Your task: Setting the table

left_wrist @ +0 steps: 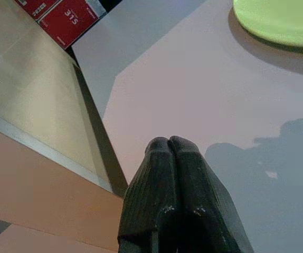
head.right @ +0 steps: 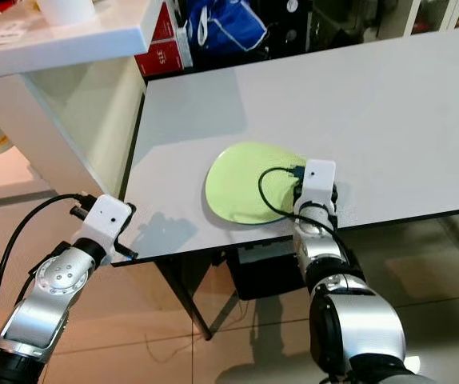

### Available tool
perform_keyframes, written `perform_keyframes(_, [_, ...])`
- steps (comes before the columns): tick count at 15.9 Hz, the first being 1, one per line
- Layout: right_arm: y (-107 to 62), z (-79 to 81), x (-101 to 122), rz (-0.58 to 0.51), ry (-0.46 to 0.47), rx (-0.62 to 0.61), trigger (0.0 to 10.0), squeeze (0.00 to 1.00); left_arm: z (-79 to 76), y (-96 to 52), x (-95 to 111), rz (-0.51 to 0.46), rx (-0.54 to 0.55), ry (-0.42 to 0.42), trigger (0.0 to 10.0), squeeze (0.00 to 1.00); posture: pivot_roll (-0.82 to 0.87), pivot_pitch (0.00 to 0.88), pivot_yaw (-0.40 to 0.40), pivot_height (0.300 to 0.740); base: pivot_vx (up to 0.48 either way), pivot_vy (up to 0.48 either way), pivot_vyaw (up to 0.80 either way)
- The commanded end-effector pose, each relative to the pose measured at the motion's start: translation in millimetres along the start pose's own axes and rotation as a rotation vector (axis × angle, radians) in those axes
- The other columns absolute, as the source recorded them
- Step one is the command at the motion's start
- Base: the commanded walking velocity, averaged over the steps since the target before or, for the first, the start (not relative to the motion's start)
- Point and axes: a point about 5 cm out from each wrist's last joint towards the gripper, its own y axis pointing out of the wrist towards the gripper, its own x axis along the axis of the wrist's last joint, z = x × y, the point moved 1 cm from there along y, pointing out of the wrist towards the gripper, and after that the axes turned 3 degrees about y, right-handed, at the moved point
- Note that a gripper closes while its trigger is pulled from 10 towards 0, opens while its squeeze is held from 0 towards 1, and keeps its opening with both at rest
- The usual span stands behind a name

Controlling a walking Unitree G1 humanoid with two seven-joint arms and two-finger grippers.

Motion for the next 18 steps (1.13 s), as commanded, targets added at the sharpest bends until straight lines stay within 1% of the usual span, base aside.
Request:
perform_keyframes(1, [2.6,7.2,14,-0.048,-0.004,0.008,10.0,0.00,2.4,1.2,-1,0.005,0.015,0.021,10.0,0.00,0.15,0.000,0.176,0.740,0.000,0.000,0.00])
perform_keyframes(2, [5.2,7.1,28,-0.106,0.005,0.002,10.0,0.00,-1.4,1.5,-2,0.003,-0.006,0.049,10.0,0.00,0.15,0.000,0.173,0.740,0.000,0.000,0.00])
perform_keyframes(3, [7.0,7.4,39,-0.150,0.011,-0.002,10.0,0.00,-4.1,1.6,-1,0.001,-0.020,0.050,10.0,0.00,0.15,0.000,0.173,0.740,0.000,0.000,0.00])
perform_keyframes(4, [7.9,7.7,44,-0.165,0.015,-0.001,10.0,0.00,-5.0,1.8,-1,0.001,-0.022,0.047,10.0,0.00,0.15,0.000,0.172,0.740,0.000,0.000,0.00])
perform_keyframes(5, [9.4,7.9,54,-0.203,0.012,0.001,10.0,0.00,-5.3,2.2,-2,0.001,-0.022,0.043,10.0,0.00,0.15,0.000,0.172,0.740,0.000,0.000,0.00])
perform_keyframes(7, [12.8,1.8,80,-0.304,0.025,-0.031,10.0,0.00,-6.8,4.2,-1,-0.010,-0.020,0.041,10.0,0.00,0.14,0.000,0.170,0.740,0.000,0.000,0.00])
perform_keyframes(8, [13.4,-1.5,84,-0.324,0.029,-0.042,10.0,0.00,-7.4,4.7,0,-0.018,-0.023,0.035,10.0,0.00,0.14,0.000,0.168,0.740,0.000,0.000,0.00])
perform_keyframes(10, [15.8,-21.9,94,-0.378,0.069,-0.109,10.0,0.00,-9.8,7.0,4,-0.041,-0.032,0.010,10.0,0.00,0.13,0.000,0.163,0.740,0.000,0.000,0.00])
perform_keyframes(11, [17.0,-33.7,93,-0.375,0.094,-0.129,10.0,0.00,-11.3,8.0,5,-0.050,-0.038,0.000,10.0,0.00,0.12,0.000,0.160,0.740,0.000,0.000,0.00])
perform_keyframes(12, [17.5,-45.6,85,-0.356,0.106,-0.151,10.0,0.00,-13.3,9.1,6,-0.059,-0.044,-0.012,10.0,0.00,0.11,0.000,0.157,0.740,0.000,0.000,0.00])
perform_keyframes(13, [17.0,-52.8,76,-0.334,0.119,-0.159,10.0,0.00,-14.1,9.5,6,-0.062,-0.044,-0.016,10.0,0.00,0.11,0.000,0.153,0.740,0.000,0.000,0.00])
perform_keyframes(14, [11.8,-73.3,46,-0.268,0.145,-0.192,10.0,0.00,-16.5,11.4,7,-0.072,-0.040,-0.030,10.0,0.00,0.09,0.000,0.139,0.740,0.000,0.000,0.00])
perform_keyframes(15, [6.1,-82.2,25,-0.219,0.166,-0.198,10.0,0.00,-17.3,12.0,8,-0.079,-0.037,-0.039,10.0,0.00,0.09,0.000,0.129,0.740,0.000,0.000,0.00])
perform_keyframes(16, [4.3,-83.0,19,-0.205,0.169,-0.193,10.0,0.00,-17.4,12.2,8,-0.080,-0.037,-0.040,10.0,0.00,0.09,0.000,0.129,0.740,0.000,0.000,0.00])
perform_keyframes(17, [-6.2,-83.4,-4,-0.147,0.203,-0.166,10.0,0.00,-17.3,11.8,8,-0.084,-0.034,-0.047,10.0,0.00,0.08,0.000,0.118,0.740,0.000,0.000,0.00])
perform_keyframes(18, [-19.7,-78.1,-23,-0.101,0.236,-0.116,10.0,0.00,-16.3,10.7,7,-0.087,-0.027,-0.058,10.0,0.00,0.08,0.000,0.117,0.740,0.000,0.000,0.00])
